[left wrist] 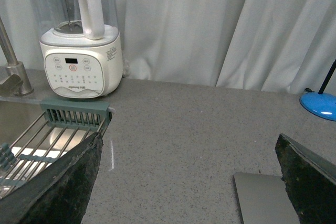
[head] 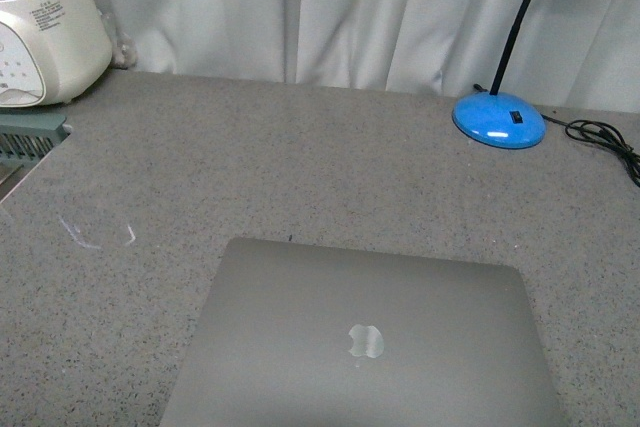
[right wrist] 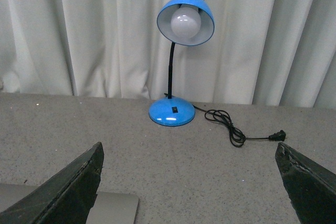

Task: Close laptop

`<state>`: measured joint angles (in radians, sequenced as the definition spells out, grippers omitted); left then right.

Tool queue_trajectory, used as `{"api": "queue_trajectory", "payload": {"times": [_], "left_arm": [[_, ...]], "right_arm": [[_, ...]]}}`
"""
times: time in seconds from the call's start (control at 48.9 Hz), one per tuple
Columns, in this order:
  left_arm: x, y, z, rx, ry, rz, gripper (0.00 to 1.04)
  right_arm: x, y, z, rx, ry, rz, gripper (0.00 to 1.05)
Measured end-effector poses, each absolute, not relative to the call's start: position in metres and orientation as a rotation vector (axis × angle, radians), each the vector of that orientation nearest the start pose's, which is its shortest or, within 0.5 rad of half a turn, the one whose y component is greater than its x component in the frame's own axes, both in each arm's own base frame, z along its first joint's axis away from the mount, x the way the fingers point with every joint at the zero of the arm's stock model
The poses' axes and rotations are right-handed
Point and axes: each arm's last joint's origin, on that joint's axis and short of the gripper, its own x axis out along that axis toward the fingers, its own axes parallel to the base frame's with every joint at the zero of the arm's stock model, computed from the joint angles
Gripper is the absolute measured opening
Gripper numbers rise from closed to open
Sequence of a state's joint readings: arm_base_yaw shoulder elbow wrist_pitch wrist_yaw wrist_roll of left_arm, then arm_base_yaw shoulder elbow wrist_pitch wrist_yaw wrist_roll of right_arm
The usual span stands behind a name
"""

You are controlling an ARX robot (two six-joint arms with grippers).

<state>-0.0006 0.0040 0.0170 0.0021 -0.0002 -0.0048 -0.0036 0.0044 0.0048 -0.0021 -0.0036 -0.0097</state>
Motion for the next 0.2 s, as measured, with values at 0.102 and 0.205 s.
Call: {"api": "queue_trajectory", "payload": {"times": [0.102,0.205], "left_arm": [[0.0969,0.0000,0.1692,-0.005,-0.015,0.000,0.98],[0.0969,0.0000,0.1692,-0.005,-0.015,0.000,0.98]], "right_arm": [[0.0977,-0.0002,0.1646,-0.010,0.002,0.000,0.96],[0.0977,-0.0002,0.1646,-0.010,0.002,0.000,0.96]]}}
